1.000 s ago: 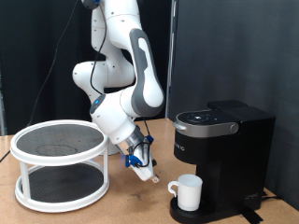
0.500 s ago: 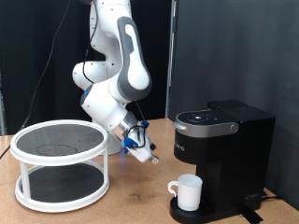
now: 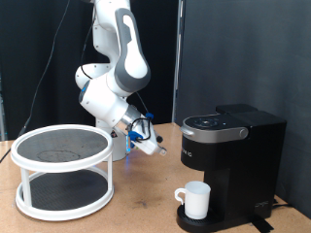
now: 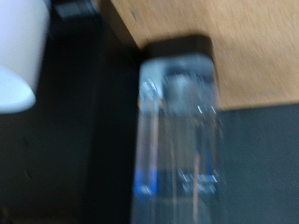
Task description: Make a cup of coffee with the keurig machine
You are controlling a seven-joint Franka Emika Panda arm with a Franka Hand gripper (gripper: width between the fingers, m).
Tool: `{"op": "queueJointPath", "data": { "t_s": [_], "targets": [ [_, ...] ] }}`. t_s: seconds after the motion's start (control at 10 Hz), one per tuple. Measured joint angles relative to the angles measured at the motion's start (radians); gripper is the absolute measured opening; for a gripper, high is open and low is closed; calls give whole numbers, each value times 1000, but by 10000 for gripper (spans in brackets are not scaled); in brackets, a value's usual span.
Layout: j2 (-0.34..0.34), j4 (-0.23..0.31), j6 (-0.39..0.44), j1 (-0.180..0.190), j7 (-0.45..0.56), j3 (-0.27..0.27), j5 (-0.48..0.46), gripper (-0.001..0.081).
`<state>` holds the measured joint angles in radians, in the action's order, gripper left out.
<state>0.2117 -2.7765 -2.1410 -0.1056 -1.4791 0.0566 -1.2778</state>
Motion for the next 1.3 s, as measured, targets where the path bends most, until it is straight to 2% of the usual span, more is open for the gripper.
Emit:
{"op": "queueJointPath", "data": {
  "t_s": [0.3, 0.8, 1.2, 1.3],
  "targets": [
    [106, -14, 109, -1, -39, 2, 35, 734],
    [298, -15, 158, -2, -173, 2, 82, 734],
    [441, -15, 220, -4, -262, 35, 79, 734],
    [438, -15, 220, -4, -259, 35, 81, 734]
  ]
}}
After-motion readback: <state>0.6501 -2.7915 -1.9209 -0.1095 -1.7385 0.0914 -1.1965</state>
